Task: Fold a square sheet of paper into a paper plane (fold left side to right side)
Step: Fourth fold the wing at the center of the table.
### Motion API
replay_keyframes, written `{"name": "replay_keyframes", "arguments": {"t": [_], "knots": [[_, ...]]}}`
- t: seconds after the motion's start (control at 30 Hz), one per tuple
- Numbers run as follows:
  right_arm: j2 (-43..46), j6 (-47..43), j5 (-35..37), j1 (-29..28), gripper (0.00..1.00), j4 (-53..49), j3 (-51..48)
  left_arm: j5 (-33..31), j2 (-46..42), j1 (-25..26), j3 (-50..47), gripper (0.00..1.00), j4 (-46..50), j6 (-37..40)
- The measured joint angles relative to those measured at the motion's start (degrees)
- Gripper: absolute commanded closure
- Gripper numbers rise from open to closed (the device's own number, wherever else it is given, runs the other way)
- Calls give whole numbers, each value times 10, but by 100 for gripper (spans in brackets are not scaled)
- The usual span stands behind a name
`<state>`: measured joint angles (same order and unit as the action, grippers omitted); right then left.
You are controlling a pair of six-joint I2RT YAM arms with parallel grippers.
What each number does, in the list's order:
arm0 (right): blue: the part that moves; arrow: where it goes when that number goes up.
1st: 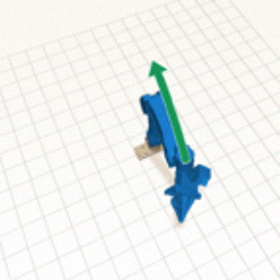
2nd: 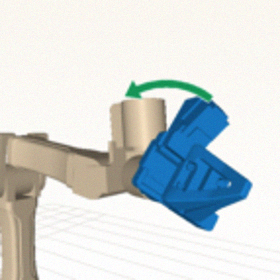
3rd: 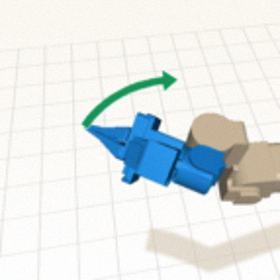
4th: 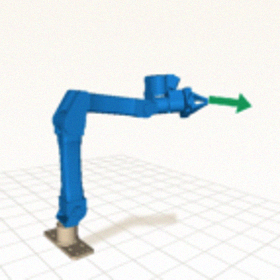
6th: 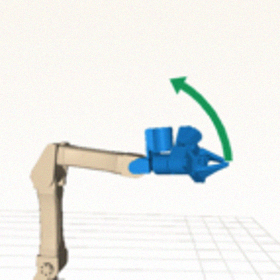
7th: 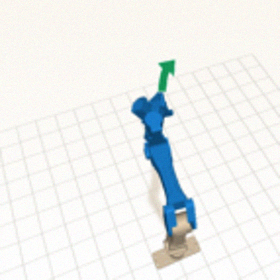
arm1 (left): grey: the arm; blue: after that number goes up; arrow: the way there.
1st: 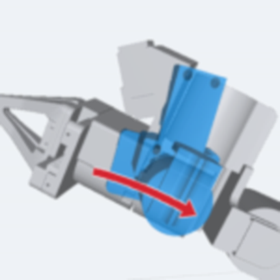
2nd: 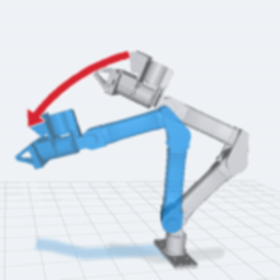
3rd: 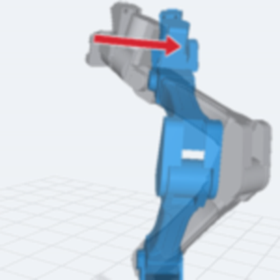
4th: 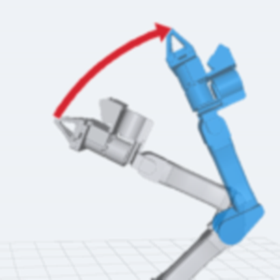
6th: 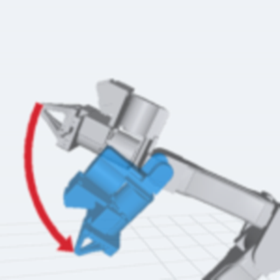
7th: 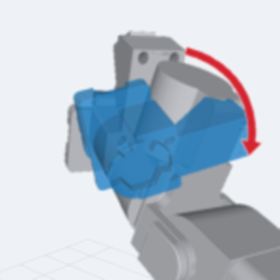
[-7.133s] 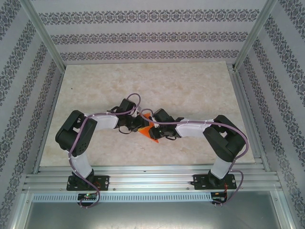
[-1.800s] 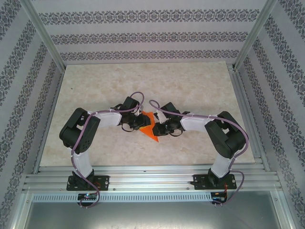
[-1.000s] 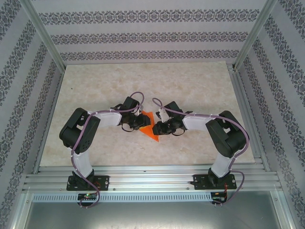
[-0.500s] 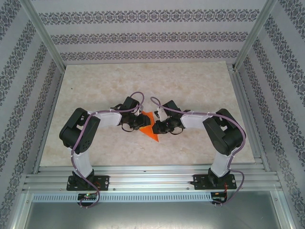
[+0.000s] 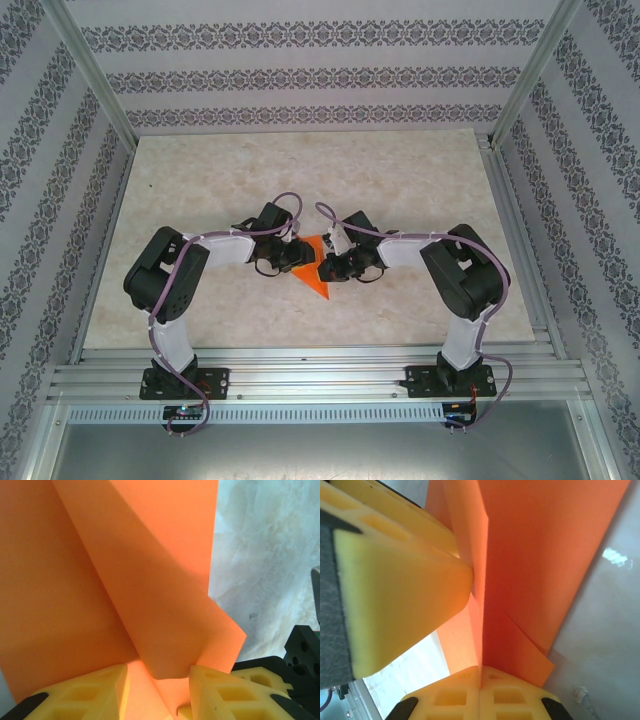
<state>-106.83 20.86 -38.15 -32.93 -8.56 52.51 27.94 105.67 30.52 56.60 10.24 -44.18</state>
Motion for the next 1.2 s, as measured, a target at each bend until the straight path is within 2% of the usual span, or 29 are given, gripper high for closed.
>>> {"name": "replay_keyframes", "arguments": {"t": [0.37,0.63,0.87,1.2], "knots": [[-8,0,-36,18,94,4,0,-17,-14,0,-3,61,19,4],[-11,0,-40,20,93,4,0,-20,-66,0,-6,72,38,11],[-12,0,-41,20,91,4,0,12,-34,7,-3,77,9,0],[-12,0,-49,23,85,5,0,12,-12,14,-3,76,9,-5]]}}
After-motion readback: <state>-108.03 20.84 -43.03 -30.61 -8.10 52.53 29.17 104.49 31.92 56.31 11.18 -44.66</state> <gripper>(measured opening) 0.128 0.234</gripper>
